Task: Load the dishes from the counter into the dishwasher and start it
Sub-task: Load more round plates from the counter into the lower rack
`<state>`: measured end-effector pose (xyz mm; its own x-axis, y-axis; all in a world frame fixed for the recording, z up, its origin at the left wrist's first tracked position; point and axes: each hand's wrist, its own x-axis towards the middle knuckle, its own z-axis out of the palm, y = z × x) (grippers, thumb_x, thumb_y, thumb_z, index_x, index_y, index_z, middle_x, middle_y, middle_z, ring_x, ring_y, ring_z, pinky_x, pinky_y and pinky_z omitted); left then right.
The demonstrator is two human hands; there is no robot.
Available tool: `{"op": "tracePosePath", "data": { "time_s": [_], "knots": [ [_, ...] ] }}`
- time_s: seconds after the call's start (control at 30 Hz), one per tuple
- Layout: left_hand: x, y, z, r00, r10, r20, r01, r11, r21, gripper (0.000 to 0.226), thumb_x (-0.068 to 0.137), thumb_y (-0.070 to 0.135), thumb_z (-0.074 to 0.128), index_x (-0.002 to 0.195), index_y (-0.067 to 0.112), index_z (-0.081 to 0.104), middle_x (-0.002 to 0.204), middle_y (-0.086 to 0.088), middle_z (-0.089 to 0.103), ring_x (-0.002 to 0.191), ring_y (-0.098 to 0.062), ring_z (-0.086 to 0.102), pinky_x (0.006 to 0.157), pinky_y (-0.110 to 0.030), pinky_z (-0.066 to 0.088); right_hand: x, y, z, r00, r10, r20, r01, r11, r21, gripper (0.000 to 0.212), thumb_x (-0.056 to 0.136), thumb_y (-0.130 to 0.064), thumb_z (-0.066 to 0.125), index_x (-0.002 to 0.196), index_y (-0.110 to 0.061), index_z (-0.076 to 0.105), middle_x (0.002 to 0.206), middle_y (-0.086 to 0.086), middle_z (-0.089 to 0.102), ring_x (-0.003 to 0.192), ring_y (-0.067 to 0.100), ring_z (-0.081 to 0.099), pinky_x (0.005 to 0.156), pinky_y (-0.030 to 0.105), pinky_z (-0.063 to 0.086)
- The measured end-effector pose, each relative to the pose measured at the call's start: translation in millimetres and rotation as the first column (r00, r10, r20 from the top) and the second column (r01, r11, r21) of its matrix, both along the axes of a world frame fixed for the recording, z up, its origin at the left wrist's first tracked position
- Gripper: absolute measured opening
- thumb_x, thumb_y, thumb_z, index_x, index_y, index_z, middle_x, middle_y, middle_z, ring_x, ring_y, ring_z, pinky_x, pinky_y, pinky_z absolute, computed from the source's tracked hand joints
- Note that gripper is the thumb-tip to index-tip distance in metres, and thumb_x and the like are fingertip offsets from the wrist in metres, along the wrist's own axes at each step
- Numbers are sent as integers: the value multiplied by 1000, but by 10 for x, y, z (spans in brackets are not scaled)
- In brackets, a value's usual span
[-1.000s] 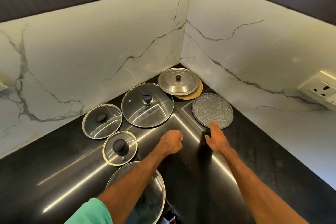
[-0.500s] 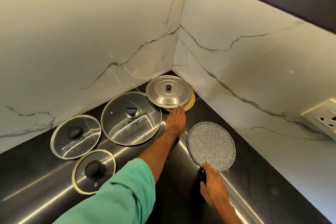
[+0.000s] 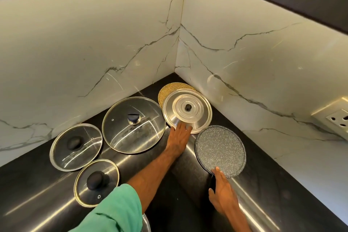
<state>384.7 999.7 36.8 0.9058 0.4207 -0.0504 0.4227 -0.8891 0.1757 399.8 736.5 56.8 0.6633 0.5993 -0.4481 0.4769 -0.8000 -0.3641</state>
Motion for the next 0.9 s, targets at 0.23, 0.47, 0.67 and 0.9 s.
{"op": "tracePosePath", "data": {
  "time_s": [0.23, 0.47, 0.67, 0.9],
  "knots": [
    [-157, 23, 23, 999, -40, -26, 41, 998, 41, 43, 89, 14, 62, 129, 15, 48, 136, -9, 50, 125, -27, 48, 101, -47, 44, -44, 33, 63, 1000, -30, -2, 30, 1000, 5, 81, 94, -20, 58, 160, -18, 11, 169, -1, 4, 155, 17, 7, 121, 28, 14],
    [241, 484, 180, 977, 144, 158, -144, 990, -13, 57, 88, 8, 59, 142, 11, 40, 141, -16, 46, 125, -31, 46, 100, -42, 46, -82, 1, 12, 998, -58, -26, 59, 998, 24, 82, 93, -16, 58, 160, -18, 11, 169, -1, 2, 155, 17, 4, 121, 27, 10],
    [771, 712, 263, 998, 26, -62, -23, 999, 46, 51, 97, 16, 62, 143, 20, 40, 146, -15, 43, 131, -33, 44, 98, -43, 48, -65, -25, -94, 996, -69, -51, 71, 997, 20, 84, 94, -17, 57, 161, -18, 6, 169, -3, -2, 155, 14, 0, 121, 26, 6],
    [548, 792, 377, 999, 43, -3, -43, 996, 73, 49, 93, 11, 65, 138, 13, 46, 141, -22, 45, 128, -36, 49, 96, -43, 51, -84, -23, -88, 997, -72, -32, 74, 996, 50, 78, 94, -18, 56, 160, -15, 13, 169, 1, 5, 155, 18, 6, 124, 33, 16]
  ]
}}
